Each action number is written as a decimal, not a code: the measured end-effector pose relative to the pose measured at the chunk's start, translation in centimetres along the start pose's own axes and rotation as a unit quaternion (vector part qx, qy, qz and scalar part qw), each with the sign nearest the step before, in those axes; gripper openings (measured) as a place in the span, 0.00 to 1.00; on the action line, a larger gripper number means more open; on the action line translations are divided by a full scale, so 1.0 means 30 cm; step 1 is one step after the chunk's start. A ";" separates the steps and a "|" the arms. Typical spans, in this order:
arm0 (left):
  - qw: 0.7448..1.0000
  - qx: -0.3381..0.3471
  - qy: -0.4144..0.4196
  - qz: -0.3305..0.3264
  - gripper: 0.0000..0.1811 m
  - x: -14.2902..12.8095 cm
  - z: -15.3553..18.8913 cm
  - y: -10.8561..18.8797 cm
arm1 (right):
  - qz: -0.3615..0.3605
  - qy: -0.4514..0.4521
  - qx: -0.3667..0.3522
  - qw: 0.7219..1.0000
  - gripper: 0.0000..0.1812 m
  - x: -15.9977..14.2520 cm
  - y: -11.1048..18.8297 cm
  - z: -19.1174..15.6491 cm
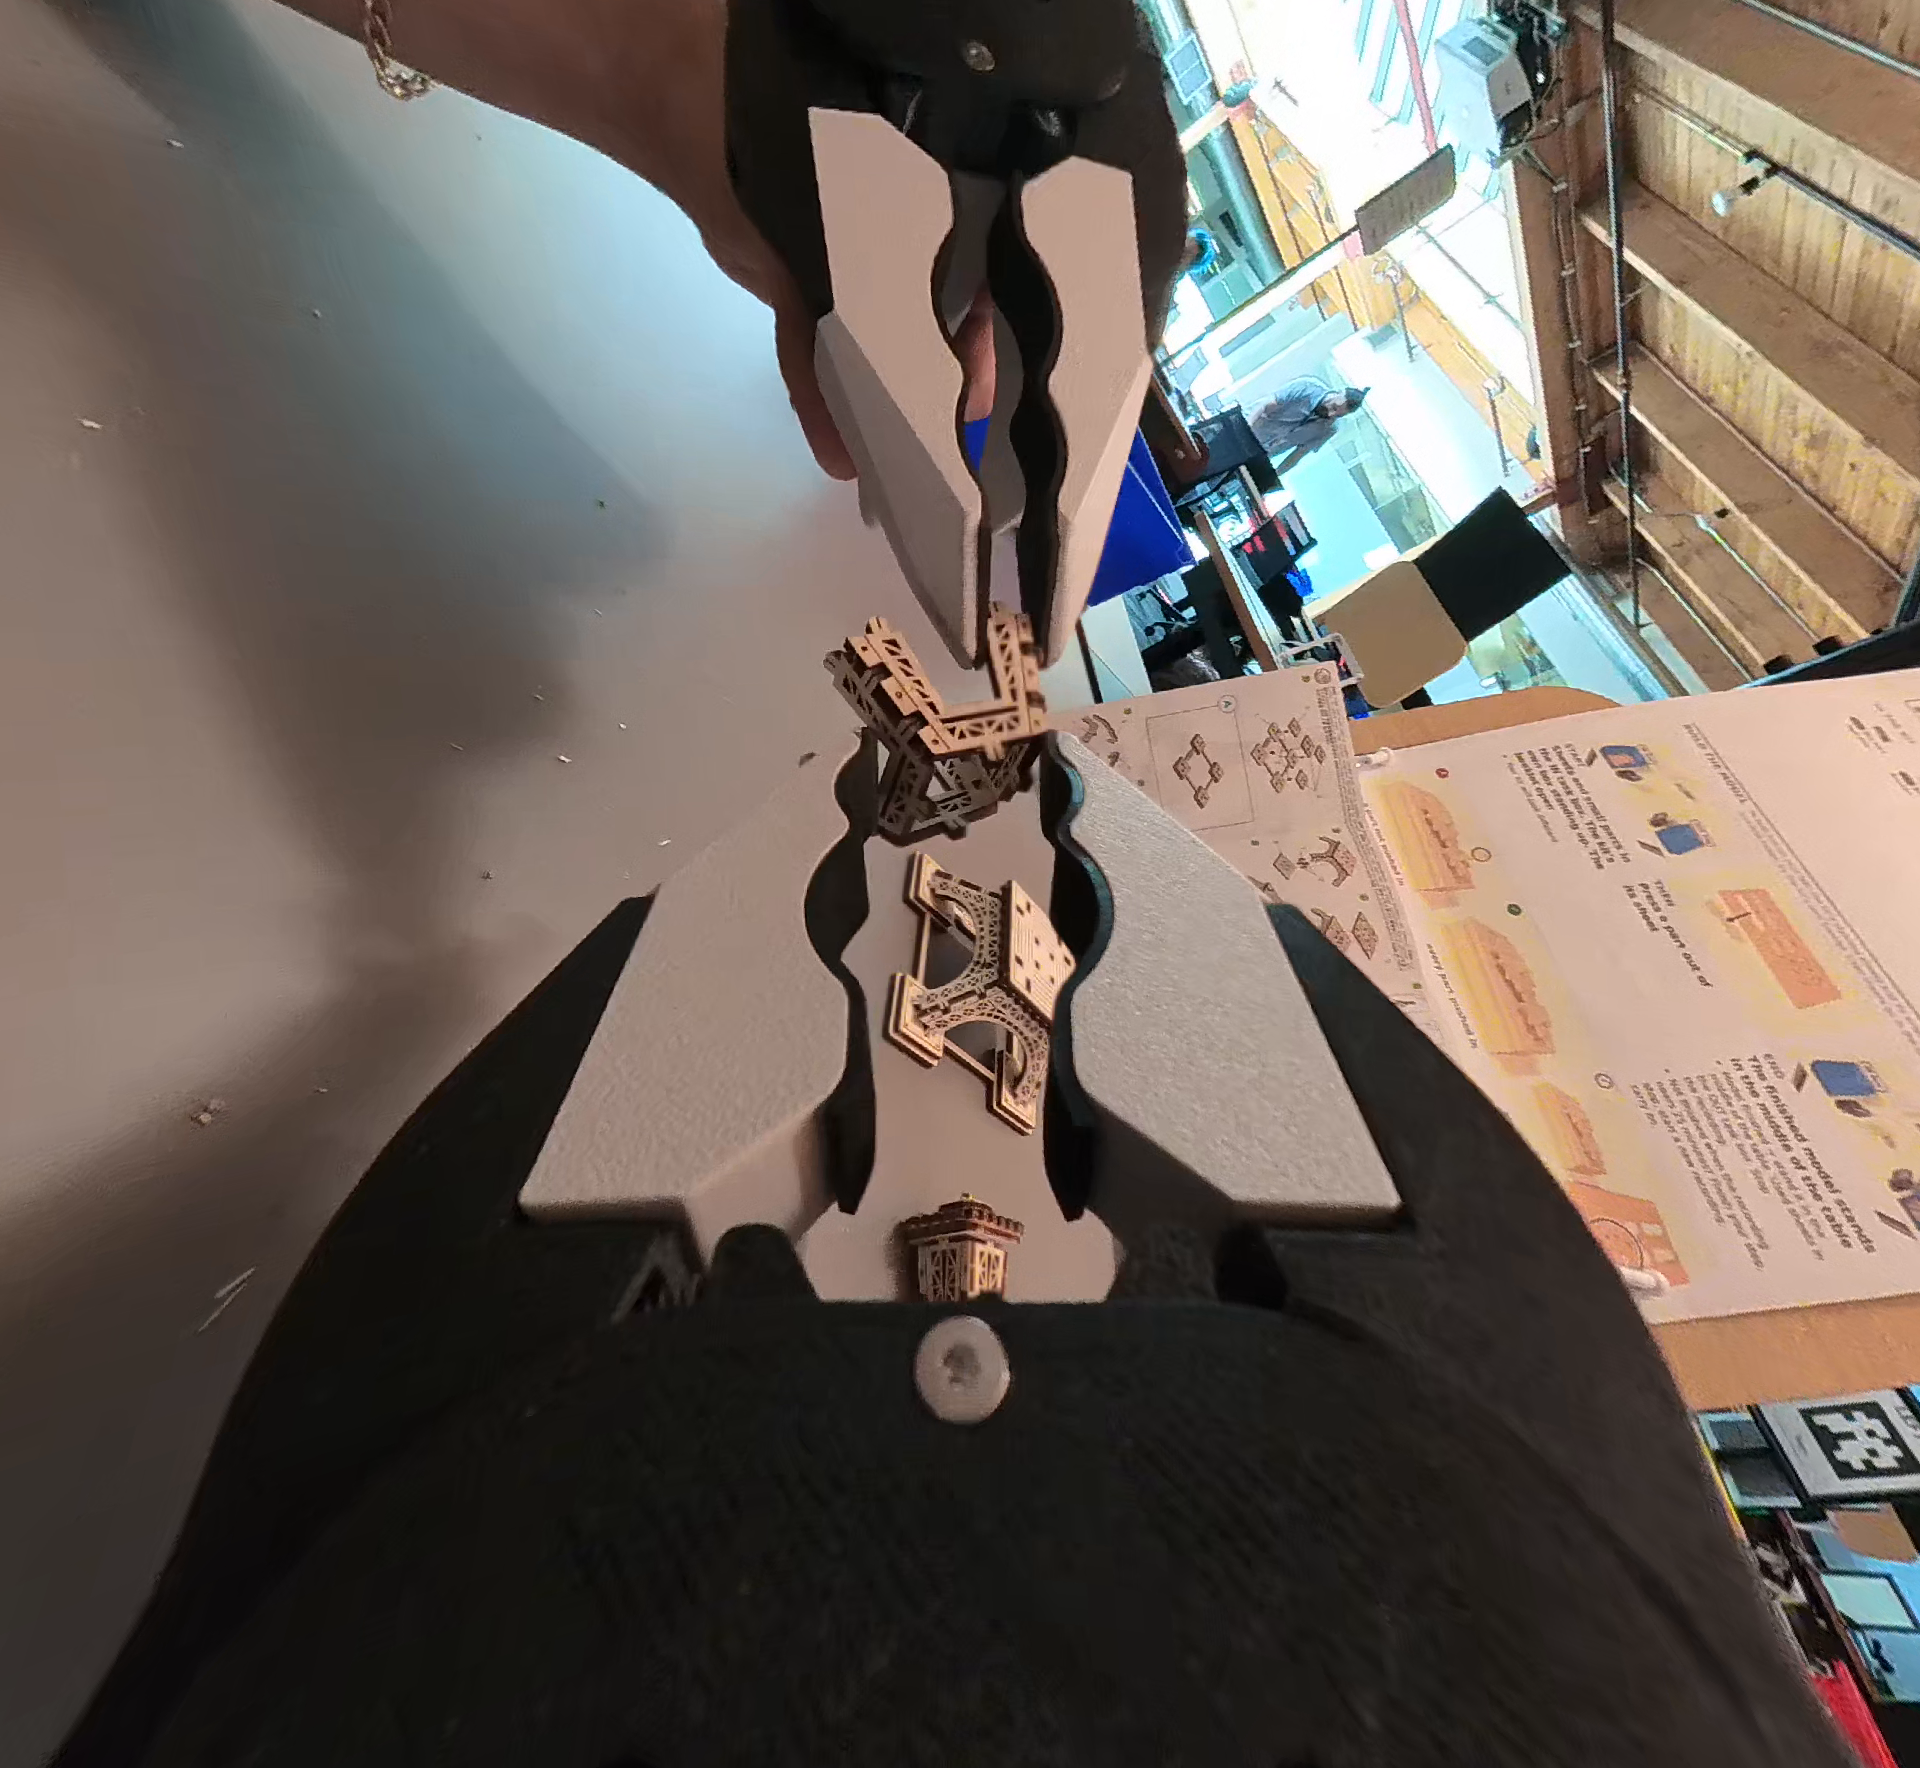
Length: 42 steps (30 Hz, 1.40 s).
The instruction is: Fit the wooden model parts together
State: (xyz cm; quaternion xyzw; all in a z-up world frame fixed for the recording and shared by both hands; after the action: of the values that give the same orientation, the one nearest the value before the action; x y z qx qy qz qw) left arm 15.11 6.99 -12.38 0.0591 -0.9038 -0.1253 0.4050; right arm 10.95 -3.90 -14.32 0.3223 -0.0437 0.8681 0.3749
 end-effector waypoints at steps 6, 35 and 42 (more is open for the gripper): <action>1.000 -0.010 -0.001 -0.021 0.04 -0.010 0.009 -0.009 | -0.011 0.008 0.013 1.000 0.16 -0.007 -0.009 -0.014; 0.997 0.024 -0.028 0.067 0.06 0.011 0.003 0.013 | -0.018 0.154 -0.051 0.987 0.16 0.063 0.013 0.000; 0.997 0.029 -0.060 0.036 0.08 0.025 0.014 0.002 | -0.030 0.187 -0.047 0.981 0.16 0.069 0.004 -0.016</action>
State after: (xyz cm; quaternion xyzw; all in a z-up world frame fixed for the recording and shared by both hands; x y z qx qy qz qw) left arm 14.30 6.97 -12.11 0.0304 -0.9311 -0.0878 0.3527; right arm 9.55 -2.55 -13.44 0.1378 -0.0039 0.8984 0.4170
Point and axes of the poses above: each gripper's, where its closed fingertips meet, y back along the fingers, x out of its top, z = x × y across the jaws, the point moved 7 cm from there along y, back along the fingers, and after that the axes turned 1 degree about -z, right-handed, at the moved point
